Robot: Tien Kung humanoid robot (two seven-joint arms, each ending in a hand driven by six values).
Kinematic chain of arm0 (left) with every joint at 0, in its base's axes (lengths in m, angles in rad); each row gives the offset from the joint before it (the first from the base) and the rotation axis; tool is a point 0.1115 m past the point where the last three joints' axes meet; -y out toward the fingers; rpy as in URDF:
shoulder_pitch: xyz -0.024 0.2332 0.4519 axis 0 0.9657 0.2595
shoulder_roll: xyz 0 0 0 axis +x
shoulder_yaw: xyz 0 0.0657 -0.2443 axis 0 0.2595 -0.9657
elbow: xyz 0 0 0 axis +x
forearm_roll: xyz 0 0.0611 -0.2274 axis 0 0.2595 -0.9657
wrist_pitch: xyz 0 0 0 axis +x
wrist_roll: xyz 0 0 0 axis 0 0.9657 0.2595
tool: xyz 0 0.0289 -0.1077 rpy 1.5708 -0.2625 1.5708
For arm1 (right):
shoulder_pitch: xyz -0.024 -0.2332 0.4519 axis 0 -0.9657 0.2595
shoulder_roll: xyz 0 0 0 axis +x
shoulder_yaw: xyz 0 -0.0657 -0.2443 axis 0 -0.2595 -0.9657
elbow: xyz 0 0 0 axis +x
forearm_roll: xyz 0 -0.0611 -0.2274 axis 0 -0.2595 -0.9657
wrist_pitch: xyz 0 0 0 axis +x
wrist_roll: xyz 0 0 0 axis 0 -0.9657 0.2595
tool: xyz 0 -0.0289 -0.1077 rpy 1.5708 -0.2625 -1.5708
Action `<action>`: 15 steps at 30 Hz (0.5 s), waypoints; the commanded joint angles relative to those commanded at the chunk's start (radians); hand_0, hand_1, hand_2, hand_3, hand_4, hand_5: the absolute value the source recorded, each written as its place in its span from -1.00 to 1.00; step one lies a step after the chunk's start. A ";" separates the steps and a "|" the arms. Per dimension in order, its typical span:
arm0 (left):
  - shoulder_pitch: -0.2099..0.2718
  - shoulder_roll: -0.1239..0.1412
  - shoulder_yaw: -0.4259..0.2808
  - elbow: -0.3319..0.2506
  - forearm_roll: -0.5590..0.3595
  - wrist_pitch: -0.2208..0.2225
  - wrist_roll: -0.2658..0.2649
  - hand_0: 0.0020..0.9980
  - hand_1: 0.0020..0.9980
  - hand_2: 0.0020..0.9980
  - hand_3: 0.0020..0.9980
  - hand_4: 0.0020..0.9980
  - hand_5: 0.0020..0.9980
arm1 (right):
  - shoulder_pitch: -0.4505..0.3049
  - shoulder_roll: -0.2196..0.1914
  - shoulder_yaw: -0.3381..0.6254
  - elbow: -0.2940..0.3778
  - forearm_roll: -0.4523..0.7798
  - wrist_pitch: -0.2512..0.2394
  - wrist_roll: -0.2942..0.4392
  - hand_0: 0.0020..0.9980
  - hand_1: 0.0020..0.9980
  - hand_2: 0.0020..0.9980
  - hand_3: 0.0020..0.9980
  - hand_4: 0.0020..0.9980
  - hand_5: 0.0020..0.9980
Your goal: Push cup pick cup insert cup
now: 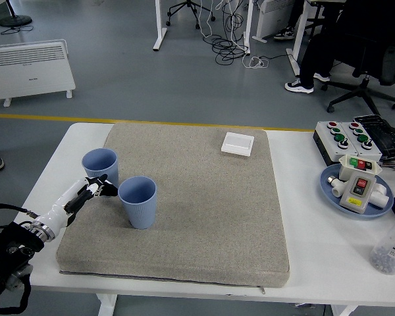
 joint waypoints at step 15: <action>0.067 0.057 -0.099 -0.132 0.073 0.014 0.016 0.31 0.20 0.12 -0.01 0.14 1.00 | 0.000 0.000 0.004 0.000 0.005 0.001 0.003 0.36 0.24 0.31 0.22 -0.71 0.12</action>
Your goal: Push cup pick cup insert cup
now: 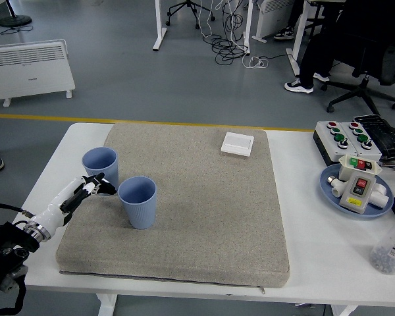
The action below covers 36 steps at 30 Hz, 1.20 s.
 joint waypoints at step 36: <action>-0.199 0.276 0.067 -0.633 0.673 -0.072 0.476 0.77 0.82 1.00 0.87 1.00 -0.03 | -0.012 -0.005 -0.010 0.000 0.019 -0.004 0.003 0.35 0.24 0.30 0.22 -0.71 0.12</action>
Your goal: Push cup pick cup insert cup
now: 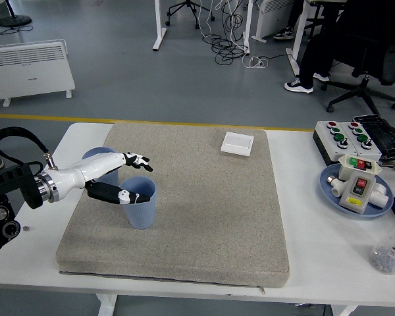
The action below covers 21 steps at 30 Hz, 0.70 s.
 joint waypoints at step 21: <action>-0.156 -0.086 0.184 0.145 0.016 -0.023 0.042 0.79 0.87 1.00 0.97 1.00 -0.19 | -0.002 0.000 -0.017 0.000 0.002 0.000 -0.003 0.36 0.24 0.30 0.22 -0.71 0.12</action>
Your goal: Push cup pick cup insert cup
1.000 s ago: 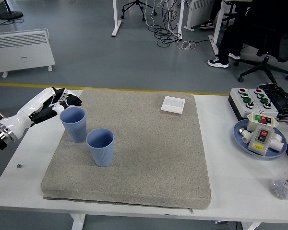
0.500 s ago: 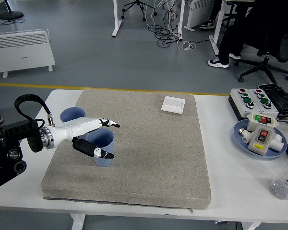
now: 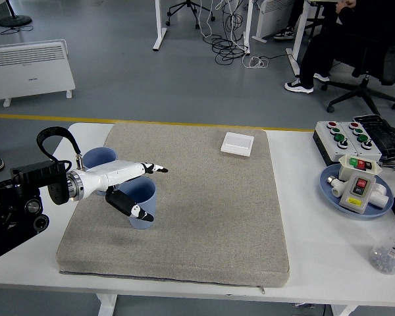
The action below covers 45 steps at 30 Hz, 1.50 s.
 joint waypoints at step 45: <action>-0.023 0.007 0.007 0.029 -0.008 -0.021 0.003 0.12 0.14 0.21 -0.06 -0.24 -1.00 | 0.009 0.000 -0.002 0.000 0.007 0.002 0.003 0.36 0.24 0.30 0.22 -0.71 0.12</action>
